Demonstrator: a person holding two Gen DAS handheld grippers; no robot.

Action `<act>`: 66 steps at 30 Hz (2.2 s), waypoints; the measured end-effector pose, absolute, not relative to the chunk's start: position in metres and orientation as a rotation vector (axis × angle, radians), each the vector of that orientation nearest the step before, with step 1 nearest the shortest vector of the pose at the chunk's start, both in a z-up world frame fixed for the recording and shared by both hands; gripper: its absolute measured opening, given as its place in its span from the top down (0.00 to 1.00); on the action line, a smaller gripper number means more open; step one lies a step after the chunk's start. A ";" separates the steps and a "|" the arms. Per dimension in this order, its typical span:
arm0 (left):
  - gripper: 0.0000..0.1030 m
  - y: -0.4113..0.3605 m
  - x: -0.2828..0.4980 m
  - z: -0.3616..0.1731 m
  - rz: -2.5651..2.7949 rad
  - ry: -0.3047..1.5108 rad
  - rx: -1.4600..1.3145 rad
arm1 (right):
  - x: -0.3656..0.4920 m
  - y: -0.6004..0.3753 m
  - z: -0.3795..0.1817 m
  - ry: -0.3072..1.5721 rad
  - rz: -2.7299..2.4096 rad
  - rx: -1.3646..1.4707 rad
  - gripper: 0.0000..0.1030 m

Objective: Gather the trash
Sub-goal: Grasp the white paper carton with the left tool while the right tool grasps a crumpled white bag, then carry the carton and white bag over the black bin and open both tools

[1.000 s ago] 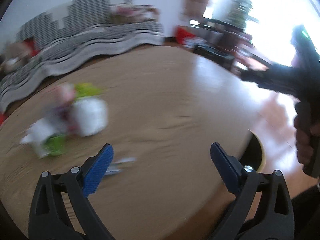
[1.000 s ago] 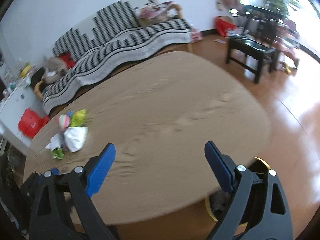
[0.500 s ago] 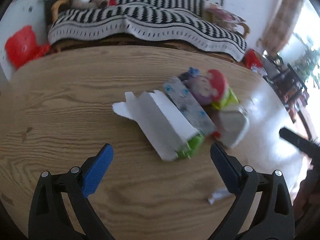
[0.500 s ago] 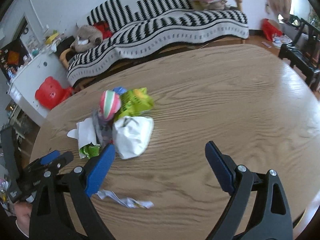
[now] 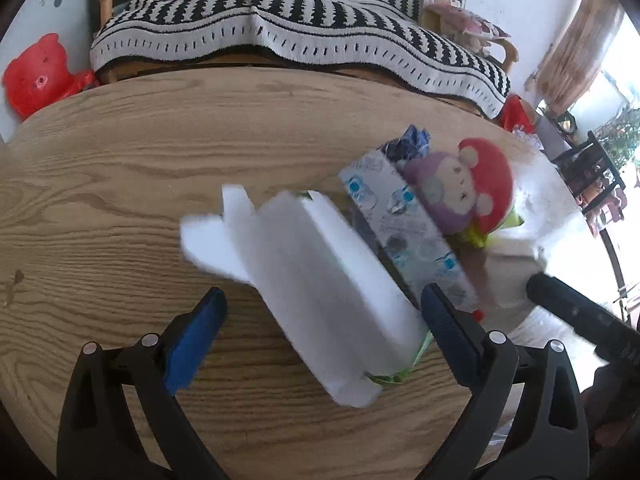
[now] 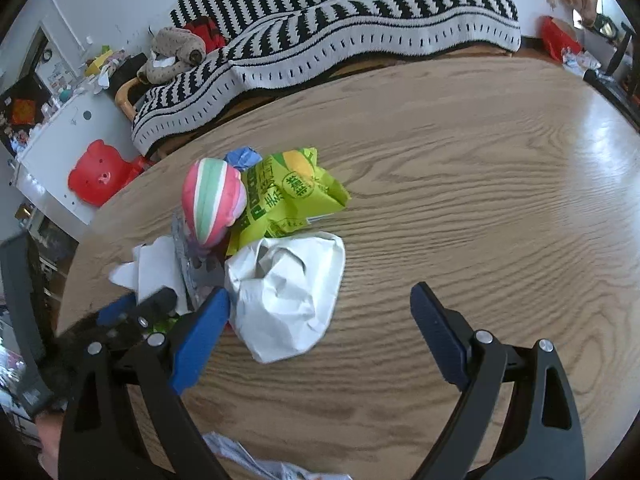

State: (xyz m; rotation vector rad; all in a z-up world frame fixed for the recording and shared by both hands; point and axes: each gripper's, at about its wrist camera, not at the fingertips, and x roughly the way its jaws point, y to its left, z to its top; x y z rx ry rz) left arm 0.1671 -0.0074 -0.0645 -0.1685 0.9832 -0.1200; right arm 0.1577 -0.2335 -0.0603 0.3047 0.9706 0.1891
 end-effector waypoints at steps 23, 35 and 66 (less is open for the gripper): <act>0.67 -0.007 0.139 -0.031 -0.146 0.926 -0.117 | 0.140 -0.222 -0.037 0.897 0.249 0.258 0.51; 0.67 -0.023 0.131 -0.020 -0.157 0.895 -0.080 | 0.119 -0.250 -0.025 0.879 0.227 0.273 0.50; 0.67 -0.318 -0.006 -0.009 -0.840 0.845 0.124 | -0.067 -0.507 0.017 0.744 -0.160 0.381 0.50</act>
